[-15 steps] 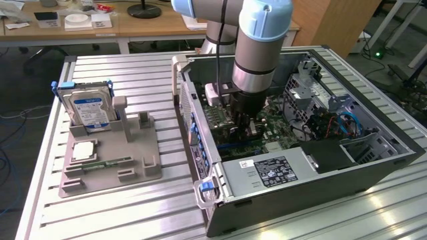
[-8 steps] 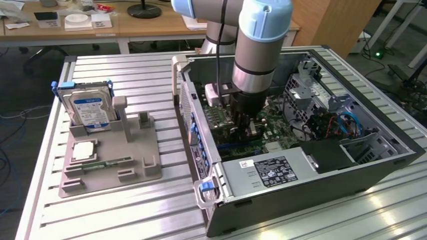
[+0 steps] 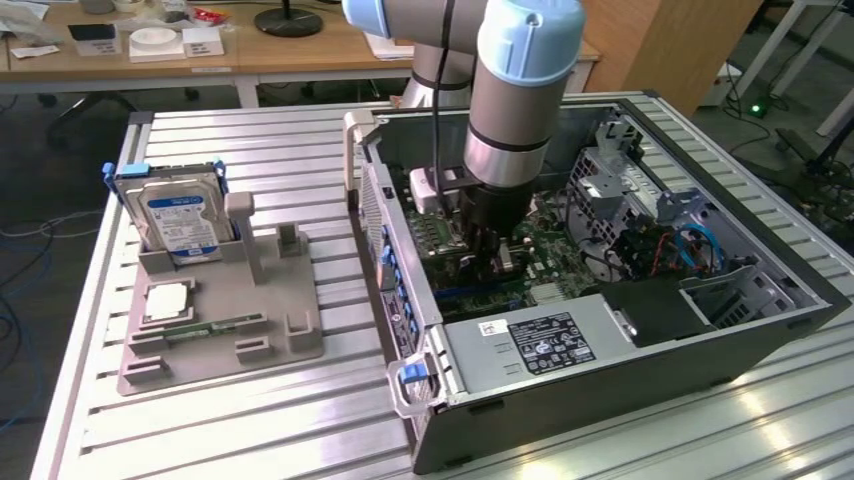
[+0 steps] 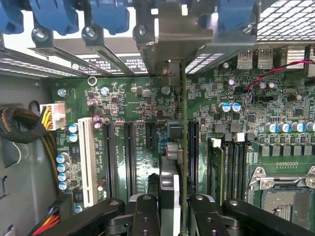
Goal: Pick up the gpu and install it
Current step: 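Insert the gpu into the slot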
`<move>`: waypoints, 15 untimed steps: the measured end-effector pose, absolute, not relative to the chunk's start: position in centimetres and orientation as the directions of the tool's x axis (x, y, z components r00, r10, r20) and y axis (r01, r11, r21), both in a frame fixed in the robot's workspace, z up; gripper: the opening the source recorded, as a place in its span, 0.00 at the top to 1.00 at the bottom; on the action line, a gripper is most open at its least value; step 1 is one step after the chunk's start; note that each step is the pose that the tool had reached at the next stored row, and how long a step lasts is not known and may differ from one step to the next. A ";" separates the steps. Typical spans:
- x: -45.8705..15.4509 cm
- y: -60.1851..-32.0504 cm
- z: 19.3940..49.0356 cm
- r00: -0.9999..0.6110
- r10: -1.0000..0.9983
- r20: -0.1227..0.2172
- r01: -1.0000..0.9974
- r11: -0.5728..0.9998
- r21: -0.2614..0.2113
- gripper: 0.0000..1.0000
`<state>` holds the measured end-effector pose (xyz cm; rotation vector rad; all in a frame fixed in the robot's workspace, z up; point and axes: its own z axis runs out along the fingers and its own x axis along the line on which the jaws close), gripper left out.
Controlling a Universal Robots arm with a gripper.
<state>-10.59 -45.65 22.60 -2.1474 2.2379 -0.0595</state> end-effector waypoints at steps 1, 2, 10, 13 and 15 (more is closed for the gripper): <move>-10.6 -45.6 22.6 -0.041 -0.999 -0.002 -0.998 0.041 -0.055 0.72; -10.6 -45.6 22.6 -0.041 -0.999 -0.002 -0.998 0.041 -0.055 0.72; -10.6 -45.6 22.4 -0.041 -0.999 -0.002 -0.998 0.041 -0.055 0.72; -10.6 -45.6 22.3 -0.041 -0.999 -0.002 -0.998 0.041 -0.055 0.72; -10.6 -45.6 22.3 -0.041 -0.999 -0.002 -0.998 0.041 -0.055 0.72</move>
